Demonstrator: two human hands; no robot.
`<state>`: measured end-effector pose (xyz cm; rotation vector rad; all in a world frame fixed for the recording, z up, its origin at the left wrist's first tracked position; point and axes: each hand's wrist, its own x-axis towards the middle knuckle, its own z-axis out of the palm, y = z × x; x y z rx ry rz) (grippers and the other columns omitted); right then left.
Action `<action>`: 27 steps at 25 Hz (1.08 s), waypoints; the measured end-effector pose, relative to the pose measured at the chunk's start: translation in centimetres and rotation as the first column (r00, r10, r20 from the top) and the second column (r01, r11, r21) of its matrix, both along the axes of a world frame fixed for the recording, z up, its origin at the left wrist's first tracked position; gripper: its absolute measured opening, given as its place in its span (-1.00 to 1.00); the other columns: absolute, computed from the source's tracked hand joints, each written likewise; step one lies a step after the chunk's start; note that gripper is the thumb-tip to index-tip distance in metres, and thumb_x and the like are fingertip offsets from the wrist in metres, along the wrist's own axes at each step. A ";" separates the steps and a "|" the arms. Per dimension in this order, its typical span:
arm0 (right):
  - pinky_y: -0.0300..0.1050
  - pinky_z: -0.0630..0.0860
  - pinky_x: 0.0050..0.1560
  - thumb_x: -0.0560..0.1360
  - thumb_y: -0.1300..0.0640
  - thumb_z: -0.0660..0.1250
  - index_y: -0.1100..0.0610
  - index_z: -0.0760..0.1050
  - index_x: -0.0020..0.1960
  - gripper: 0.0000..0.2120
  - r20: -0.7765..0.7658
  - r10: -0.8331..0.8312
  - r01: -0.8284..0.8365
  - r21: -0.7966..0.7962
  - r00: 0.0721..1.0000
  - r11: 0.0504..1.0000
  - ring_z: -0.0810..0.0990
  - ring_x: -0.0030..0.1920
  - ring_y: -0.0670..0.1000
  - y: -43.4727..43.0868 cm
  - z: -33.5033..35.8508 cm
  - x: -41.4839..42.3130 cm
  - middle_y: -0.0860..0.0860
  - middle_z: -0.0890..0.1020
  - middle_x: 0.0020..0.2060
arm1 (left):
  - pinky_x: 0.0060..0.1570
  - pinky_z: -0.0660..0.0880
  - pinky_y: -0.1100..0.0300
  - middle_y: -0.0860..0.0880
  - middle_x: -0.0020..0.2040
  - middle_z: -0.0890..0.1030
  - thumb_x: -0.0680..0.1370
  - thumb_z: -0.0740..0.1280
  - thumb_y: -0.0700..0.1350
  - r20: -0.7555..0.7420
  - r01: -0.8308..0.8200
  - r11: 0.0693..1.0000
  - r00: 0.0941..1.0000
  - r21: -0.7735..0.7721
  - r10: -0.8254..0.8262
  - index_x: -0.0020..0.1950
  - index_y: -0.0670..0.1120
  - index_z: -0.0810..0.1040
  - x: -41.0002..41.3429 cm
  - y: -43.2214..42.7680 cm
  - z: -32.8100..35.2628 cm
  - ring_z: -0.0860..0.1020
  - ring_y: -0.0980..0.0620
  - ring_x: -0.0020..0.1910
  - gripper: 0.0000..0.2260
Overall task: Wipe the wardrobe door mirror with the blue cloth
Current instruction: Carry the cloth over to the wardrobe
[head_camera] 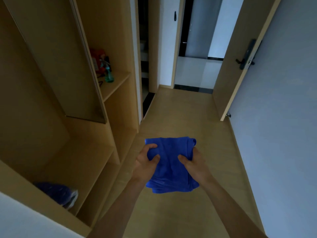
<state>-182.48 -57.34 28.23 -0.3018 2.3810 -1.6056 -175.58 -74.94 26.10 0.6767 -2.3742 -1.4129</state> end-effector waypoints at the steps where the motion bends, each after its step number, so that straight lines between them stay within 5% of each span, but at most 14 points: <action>1: -0.11 0.58 0.01 0.58 0.16 0.35 0.09 0.45 0.20 -0.78 0.010 0.002 -0.002 -0.004 1.000 1.000 0.62 0.02 -0.03 -1.1 0.0 -1.0 0.00 0.63 0.05 | 0.07 0.52 0.33 0.13 0.09 0.57 0.58 0.40 -0.02 0.013 -0.006 1.000 1.000 0.018 0.006 0.26 0.19 0.52 -1.0 -1.1 -0.2 0.52 0.26 -0.04 -0.72; 3: -0.03 0.60 0.04 0.58 0.14 0.35 0.11 0.45 0.19 -0.79 0.022 0.027 -0.027 0.008 0.999 1.000 0.63 0.02 0.00 -3.1 0.1 -2.8 0.04 0.63 0.05 | 0.16 0.57 0.05 0.05 0.16 0.59 0.58 0.39 -0.01 0.032 -0.032 0.999 0.999 0.044 0.031 0.27 0.21 0.51 -2.5 -3.0 -0.2 0.54 0.14 0.01 -0.72; 5: 0.07 0.60 0.11 0.58 0.09 0.34 0.11 0.45 0.20 -0.78 0.038 0.070 -0.071 0.020 0.997 0.997 0.64 0.04 0.03 -4.9 0.0 -4.8 0.03 0.64 0.05 | 0.20 0.56 -0.02 0.03 0.20 0.58 0.57 0.39 0.00 0.038 -0.060 0.998 0.997 0.015 0.060 0.28 0.21 0.51 -3.8 -4.7 -0.1 0.56 0.02 0.12 -0.71; 11: 0.05 0.58 0.12 0.57 0.03 0.33 0.03 0.43 0.22 -0.75 0.021 0.174 -0.175 0.029 0.984 0.984 0.63 0.03 -0.02 -8.6 -0.4 -11.9 -0.05 0.64 0.02 | -0.12 0.51 0.37 0.28 0.00 0.51 0.57 0.40 -0.13 -0.008 -0.136 0.988 0.990 0.076 0.137 0.22 0.19 0.52 -9.1 -7.8 -0.2 0.52 0.31 -0.10 -0.71; 17: -0.01 0.59 -0.05 0.56 0.07 0.34 0.13 0.41 0.16 -0.77 0.011 0.333 -0.333 0.045 0.943 0.942 0.65 -0.09 0.00 -11.2 0.1 -21.1 0.00 0.63 -0.10 | 0.06 0.60 0.14 0.20 0.09 0.53 0.57 0.40 -0.14 -0.024 -0.273 0.958 0.961 0.090 0.276 0.27 0.14 0.54 -15.7 -9.1 0.0 0.56 0.15 0.06 -0.69; 22: -0.09 0.49 -0.09 0.54 0.09 0.32 0.12 0.36 0.27 -0.66 -0.007 0.449 -0.447 0.067 0.894 0.892 0.61 -0.09 -0.02 -15.0 0.9 -26.4 -0.06 0.59 -0.10 | -0.25 0.47 0.49 0.30 -0.02 0.55 0.56 0.39 -0.14 -0.034 -0.427 0.899 0.901 0.098 0.432 0.23 0.18 0.54 -18.3 -10.5 1.0 0.52 0.48 -0.09 -0.70; 27: -0.05 0.55 -0.01 0.52 0.17 0.33 0.08 0.39 0.27 -0.67 0.001 0.566 -0.566 0.014 0.825 0.825 0.64 -0.05 -0.03 -21.3 0.5 -28.2 -0.02 0.62 -0.03 | -0.04 0.63 0.08 0.24 -0.07 0.57 0.57 0.35 -0.19 -0.038 -0.571 0.812 0.815 0.118 0.578 0.23 0.16 0.55 -18.1 -14.1 1.6 0.57 0.24 -0.13 -0.69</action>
